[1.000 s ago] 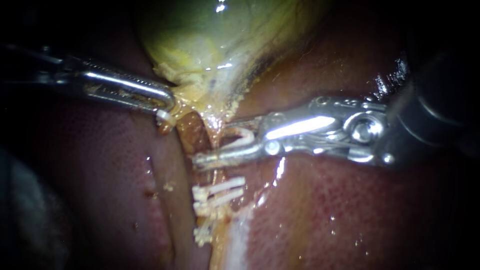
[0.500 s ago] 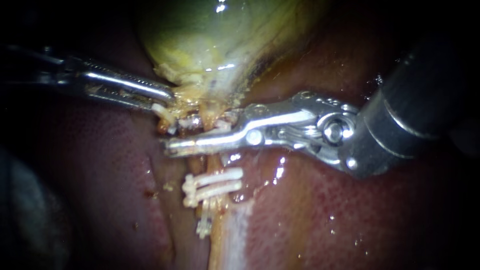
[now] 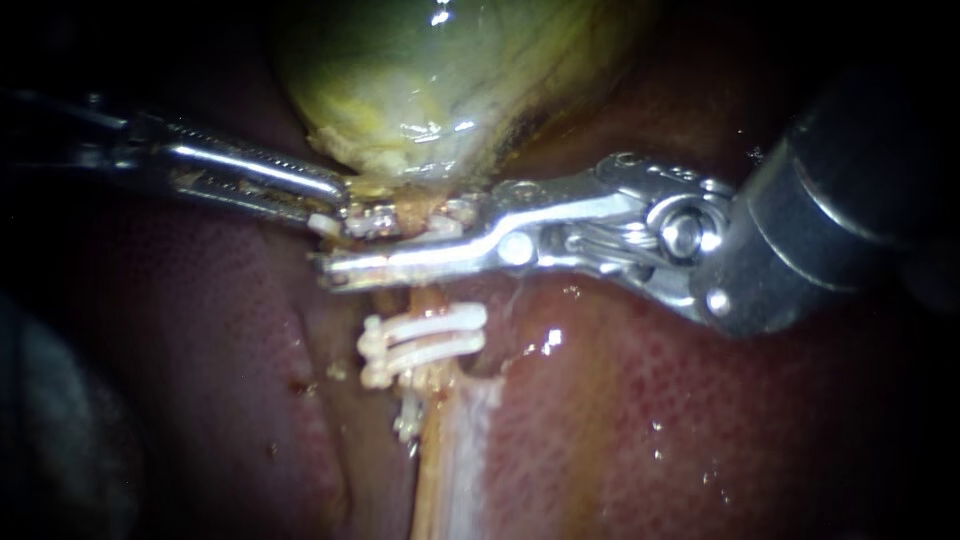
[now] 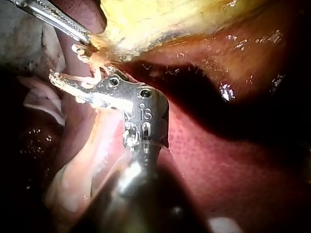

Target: Clipping third clip right tube

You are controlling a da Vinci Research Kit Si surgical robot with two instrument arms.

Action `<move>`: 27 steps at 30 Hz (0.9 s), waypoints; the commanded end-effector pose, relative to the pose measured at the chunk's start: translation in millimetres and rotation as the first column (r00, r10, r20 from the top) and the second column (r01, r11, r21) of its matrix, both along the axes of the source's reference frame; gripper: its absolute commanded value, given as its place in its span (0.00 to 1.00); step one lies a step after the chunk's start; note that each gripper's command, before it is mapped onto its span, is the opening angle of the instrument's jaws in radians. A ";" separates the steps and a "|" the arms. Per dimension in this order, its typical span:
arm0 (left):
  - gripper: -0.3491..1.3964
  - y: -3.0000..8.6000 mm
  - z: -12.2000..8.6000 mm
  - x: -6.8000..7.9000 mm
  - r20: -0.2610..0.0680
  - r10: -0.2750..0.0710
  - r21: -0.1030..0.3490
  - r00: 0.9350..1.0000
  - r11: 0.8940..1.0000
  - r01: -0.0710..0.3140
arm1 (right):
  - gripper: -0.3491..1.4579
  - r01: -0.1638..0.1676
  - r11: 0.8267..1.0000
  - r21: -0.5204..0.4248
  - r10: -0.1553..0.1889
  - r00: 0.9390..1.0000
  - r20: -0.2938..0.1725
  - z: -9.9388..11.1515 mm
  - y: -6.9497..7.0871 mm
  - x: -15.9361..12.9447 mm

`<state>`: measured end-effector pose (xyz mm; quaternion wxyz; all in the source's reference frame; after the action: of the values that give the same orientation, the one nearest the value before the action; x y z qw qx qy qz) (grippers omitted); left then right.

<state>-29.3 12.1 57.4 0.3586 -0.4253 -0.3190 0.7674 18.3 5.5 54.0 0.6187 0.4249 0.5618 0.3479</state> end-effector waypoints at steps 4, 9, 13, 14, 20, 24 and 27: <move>0.00 0.0 0.1 0.0 0.000 0.000 0.000 1.000 1.000 0.000 | 0.24 0.002 1.000 0.006 -0.002 1.000 0.000 0.1 0.0 -0.5; 0.00 0.1 0.1 0.0 0.000 0.000 0.000 1.000 1.000 0.000 | 0.16 -0.002 1.000 0.024 0.002 1.000 0.005 0.1 0.0 -0.6; 0.00 0.0 0.2 0.0 0.000 0.000 0.000 1.000 1.000 0.000 | 0.00 0.000 0.996 0.088 -0.001 1.000 0.014 0.1 -0.1 -1.0; 0.00 0.0 0.2 0.0 0.000 0.000 0.000 1.000 1.000 0.000 | 0.00 0.000 0.994 0.111 -0.002 1.000 0.017 0.0 -0.1 -1.2; 0.00 0.0 0.3 0.0 0.000 0.000 -0.001 1.000 1.000 0.000 | 0.00 -0.004 0.988 0.151 0.000 1.000 0.025 0.0 -0.2 -1.6; 0.00 0.0 0.3 0.0 0.000 0.000 -0.001 1.000 1.000 0.000 | 0.00 -0.003 0.988 0.157 -0.001 1.000 0.025 -0.1 -0.4 -1.6; 0.00 0.0 0.4 0.0 0.000 0.000 -0.001 1.000 1.000 0.000 | 0.00 -0.002 0.988 0.156 -0.002 1.000 0.025 0.0 -0.5 -1.5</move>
<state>-29.3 12.1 57.8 0.3581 -0.4255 -0.3189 0.7675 16.7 5.0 54.0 0.5898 0.4687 0.5240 0.3973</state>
